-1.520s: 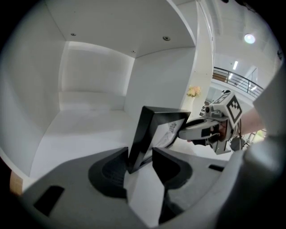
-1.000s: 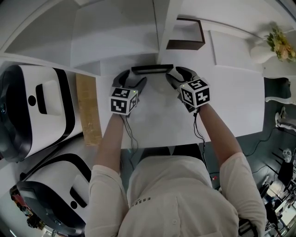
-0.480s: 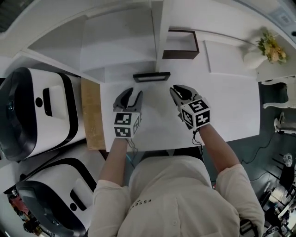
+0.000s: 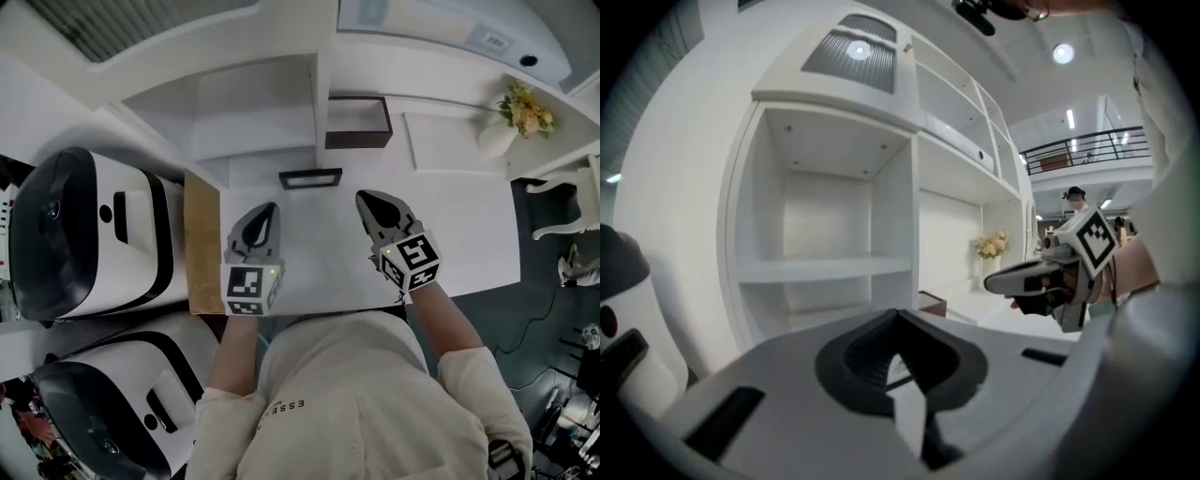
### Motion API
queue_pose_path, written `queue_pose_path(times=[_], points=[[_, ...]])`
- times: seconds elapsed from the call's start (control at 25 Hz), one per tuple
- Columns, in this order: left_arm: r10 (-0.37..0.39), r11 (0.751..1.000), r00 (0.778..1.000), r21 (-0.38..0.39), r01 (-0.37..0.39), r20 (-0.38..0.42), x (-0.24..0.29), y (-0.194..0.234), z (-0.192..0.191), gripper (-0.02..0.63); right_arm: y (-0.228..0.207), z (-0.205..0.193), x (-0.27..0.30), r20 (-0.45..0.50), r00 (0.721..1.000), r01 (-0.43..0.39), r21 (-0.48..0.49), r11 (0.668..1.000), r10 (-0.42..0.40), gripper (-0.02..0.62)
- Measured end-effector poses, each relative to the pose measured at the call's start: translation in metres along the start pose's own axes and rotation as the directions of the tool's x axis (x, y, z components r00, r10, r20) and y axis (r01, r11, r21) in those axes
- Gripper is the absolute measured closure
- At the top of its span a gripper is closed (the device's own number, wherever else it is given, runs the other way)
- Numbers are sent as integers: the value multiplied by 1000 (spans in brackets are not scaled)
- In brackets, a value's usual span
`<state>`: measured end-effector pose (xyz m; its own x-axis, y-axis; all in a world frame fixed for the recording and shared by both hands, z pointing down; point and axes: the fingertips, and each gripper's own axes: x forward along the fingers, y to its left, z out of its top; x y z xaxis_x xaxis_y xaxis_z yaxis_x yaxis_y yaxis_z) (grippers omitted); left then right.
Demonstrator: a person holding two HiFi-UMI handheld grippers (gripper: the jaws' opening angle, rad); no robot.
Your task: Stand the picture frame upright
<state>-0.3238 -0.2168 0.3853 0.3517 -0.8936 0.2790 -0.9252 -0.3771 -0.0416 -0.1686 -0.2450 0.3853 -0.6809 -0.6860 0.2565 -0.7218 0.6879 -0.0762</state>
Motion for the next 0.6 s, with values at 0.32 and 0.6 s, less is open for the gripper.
queue_pose_path(times=[0.32, 0.6], points=[[-35, 999, 994, -8, 35, 104, -33, -8, 50, 604, 8, 55, -27, 155, 988, 39, -83, 996, -26, 580], [-23, 998, 989, -51, 31, 149, -48, -8, 63, 604, 20, 59, -32, 178, 984, 20, -54, 998, -10, 581]])
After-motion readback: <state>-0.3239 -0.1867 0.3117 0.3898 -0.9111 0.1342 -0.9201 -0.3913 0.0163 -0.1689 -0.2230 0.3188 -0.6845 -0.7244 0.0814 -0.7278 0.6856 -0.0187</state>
